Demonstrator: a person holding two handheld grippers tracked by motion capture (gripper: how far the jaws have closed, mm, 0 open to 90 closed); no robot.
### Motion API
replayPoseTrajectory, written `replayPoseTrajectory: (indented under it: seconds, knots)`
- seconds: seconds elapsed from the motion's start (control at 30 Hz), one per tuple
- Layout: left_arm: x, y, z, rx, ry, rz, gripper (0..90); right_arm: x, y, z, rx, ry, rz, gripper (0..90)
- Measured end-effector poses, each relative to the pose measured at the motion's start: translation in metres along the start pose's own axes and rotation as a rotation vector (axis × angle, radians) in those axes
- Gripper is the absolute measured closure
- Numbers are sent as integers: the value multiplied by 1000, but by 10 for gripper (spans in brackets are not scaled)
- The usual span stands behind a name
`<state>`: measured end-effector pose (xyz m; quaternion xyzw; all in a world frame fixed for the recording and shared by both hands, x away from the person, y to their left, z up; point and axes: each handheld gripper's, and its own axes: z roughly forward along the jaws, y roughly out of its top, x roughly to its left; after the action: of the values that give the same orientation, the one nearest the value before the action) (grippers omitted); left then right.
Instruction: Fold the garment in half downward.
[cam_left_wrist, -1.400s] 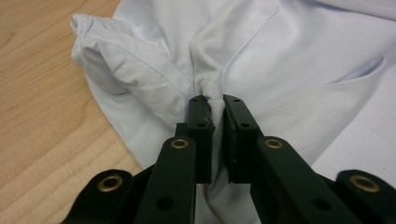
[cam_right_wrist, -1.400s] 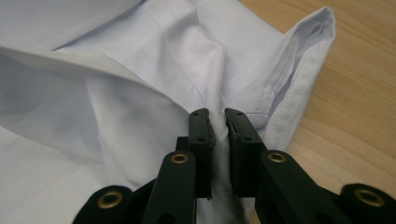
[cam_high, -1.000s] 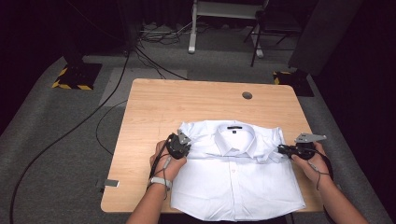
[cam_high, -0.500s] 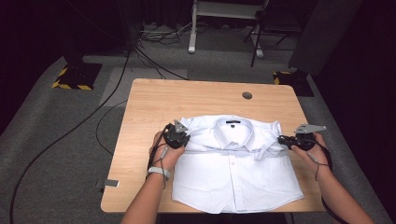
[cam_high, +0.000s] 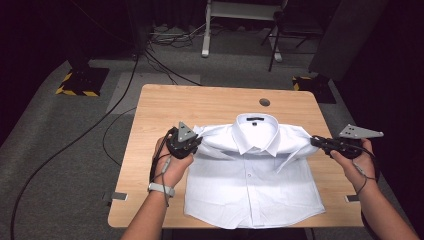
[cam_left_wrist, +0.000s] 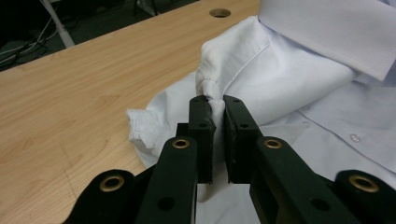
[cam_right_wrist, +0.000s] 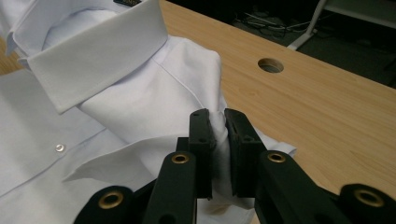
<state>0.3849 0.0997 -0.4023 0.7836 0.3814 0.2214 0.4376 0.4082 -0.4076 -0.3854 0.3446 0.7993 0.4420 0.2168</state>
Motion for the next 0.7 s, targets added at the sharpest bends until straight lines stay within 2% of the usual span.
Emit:
replayPoseTrajectory:
  seconds: [0.07, 0.1, 0.2, 0.3, 0.33, 0.4, 0.43, 0.47, 0.5, 0.53, 0.57, 0.6, 0.63, 0.67, 0.7]
  knots:
    - [-4, -2, -9, -9, 1, 10, 831, 7, 1, -7, -22, -2, -1, 809]
    - [-10, -8, -17, -23, -8, 11, 831, 14, -1, -15, -44, -3, -7, 810]
    - [-16, -16, -26, -32, -19, 17, 830, 22, -6, -24, -61, -4, -11, 809]
    - [-25, -27, -37, -42, -35, 18, 830, 38, -22, -40, -85, 5, -2, 809]
    - [-29, -30, -40, -49, -36, 19, 830, 38, -22, -40, -85, 5, -2, 809]
    - [-37, -38, -47, -50, -40, 35, 830, 46, -32, -48, -100, 4, 1, 810]
    - [-42, -42, -50, -50, -42, 43, 830, 55, -44, -56, -111, 8, 5, 810]
    - [-47, -48, -53, -42, -47, 50, 830, 55, -44, -56, -111, 8, 5, 810]
    - [-55, -61, -57, -22, -59, 62, 830, 63, -60, -62, -112, 21, 20, 810]
    - [-55, -61, -57, -22, -59, 62, 829, 63, -60, -62, -112, 21, 20, 810]
    - [-64, -76, -59, 3, -76, 60, 829, 70, -77, -65, -99, 43, 44, 809]
    - [-64, -76, -59, 3, -76, 60, 829, 70, -77, -65, -99, 43, 44, 809]
    - [-67, -84, -59, 17, -80, 61, 829, 77, -95, -64, -76, 61, 61, 810]
    - [-71, -91, -58, 36, -84, 65, 829, 80, -104, -63, -63, 69, 69, 810]
    - [-74, -98, -57, 59, -87, 71, 829, 80, -104, -63, -63, 69, 69, 810]
